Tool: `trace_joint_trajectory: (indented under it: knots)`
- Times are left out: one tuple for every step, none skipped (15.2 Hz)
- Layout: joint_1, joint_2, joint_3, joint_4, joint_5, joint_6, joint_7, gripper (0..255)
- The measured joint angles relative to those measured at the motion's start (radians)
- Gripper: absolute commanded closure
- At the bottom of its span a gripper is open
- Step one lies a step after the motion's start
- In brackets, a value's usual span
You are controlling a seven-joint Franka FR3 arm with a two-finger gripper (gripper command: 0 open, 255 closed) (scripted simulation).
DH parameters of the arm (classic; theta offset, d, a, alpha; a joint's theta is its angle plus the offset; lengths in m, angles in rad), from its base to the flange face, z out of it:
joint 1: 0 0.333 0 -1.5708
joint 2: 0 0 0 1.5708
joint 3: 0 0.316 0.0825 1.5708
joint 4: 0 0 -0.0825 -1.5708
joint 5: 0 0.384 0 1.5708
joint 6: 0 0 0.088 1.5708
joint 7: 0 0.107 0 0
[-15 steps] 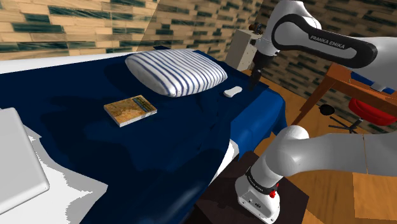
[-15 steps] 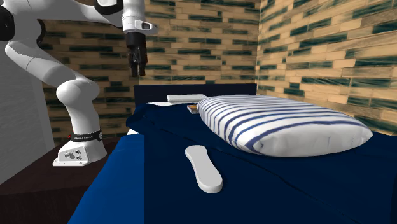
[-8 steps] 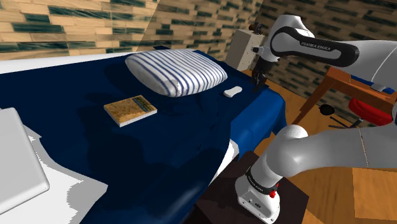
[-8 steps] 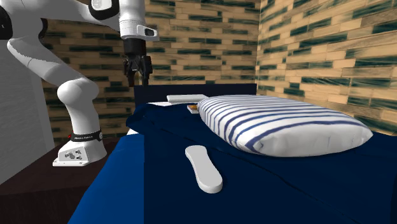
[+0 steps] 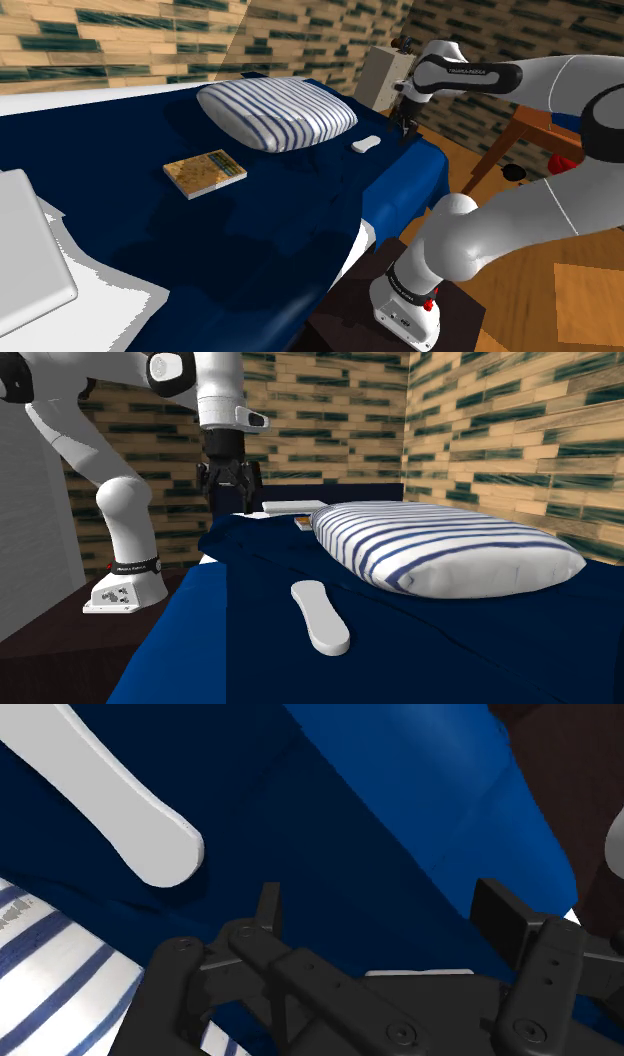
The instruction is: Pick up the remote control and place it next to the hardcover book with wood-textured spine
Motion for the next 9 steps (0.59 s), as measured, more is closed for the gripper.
trace_joint_trajectory:
  knots:
    - [0.025,0.032,-0.042,0.017,0.008,0.022,-0.052,0]
    - [0.055,0.069,-0.091,0.043,0.021,0.039,-0.11,0]
    - [0.095,0.116,-0.146,0.074,0.043,0.059,-0.171,0]
    - [0.136,0.16,-0.198,0.1,0.07,0.078,-0.23,0]
    - [0.183,0.212,-0.259,0.13,0.106,0.096,-0.294,0]
    - [0.23,0.261,-0.321,0.152,0.146,0.113,-0.361,0]
    - [0.291,0.328,-0.406,0.175,0.206,0.132,-0.443,0]
    - [0.345,0.473,-0.508,0.21,0.309,0.152,-0.563,0]
    - [0.315,0.622,-0.517,0.247,0.477,0.15,-0.726,0]
